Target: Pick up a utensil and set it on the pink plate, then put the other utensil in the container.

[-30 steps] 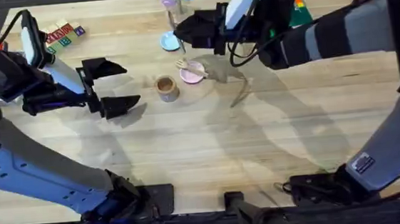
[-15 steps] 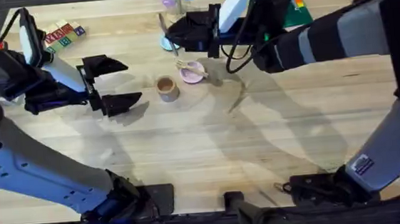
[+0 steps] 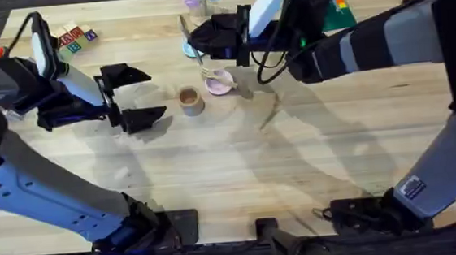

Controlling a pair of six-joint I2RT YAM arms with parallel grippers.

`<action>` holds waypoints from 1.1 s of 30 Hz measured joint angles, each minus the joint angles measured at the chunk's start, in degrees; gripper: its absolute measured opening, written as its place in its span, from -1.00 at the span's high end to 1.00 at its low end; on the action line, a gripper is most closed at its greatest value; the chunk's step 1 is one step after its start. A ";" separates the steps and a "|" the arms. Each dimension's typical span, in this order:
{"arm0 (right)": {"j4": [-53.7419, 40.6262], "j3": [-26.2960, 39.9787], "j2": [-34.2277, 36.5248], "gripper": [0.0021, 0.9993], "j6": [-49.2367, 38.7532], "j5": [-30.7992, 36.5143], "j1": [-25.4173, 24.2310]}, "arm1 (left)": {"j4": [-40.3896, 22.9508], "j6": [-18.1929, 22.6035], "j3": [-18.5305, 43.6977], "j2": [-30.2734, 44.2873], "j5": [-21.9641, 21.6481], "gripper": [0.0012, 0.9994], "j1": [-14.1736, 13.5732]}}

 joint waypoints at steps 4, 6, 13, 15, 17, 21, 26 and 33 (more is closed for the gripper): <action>0.58 0.00 0.00 0.94 0.00 -0.02 0.00 | 0.76 0.07 0.00 4.23 2.32 -0.98 0.00; 1.65 0.00 0.00 0.93 0.10 -0.02 0.00 | 1.07 0.09 -0.08 6.26 3.36 -0.98 0.00; 4.85 0.00 0.00 0.94 2.79 -0.15 0.26 | 1.03 0.09 -0.24 7.85 5.48 -0.99 0.00; 4.96 -0.04 0.00 0.94 3.11 -0.16 0.61 | 1.03 0.10 -0.24 7.85 5.62 -0.99 0.00; 4.99 -0.21 0.00 0.94 3.19 -0.17 1.23 | 1.01 0.09 -0.26 7.85 5.72 -0.99 0.00; 5.01 -1.08 0.00 0.93 2.92 -0.15 2.66 | 1.03 0.10 -0.24 7.85 5.74 -0.99 0.00; 5.49 -1.20 0.24 0.94 2.09 -0.13 3.54 | 1.03 0.09 -0.26 7.85 5.74 -0.99 0.00; 6.43 -1.22 2.80 0.94 1.00 0.05 3.66 | 1.03 0.11 -0.24 7.85 5.77 -0.99 0.00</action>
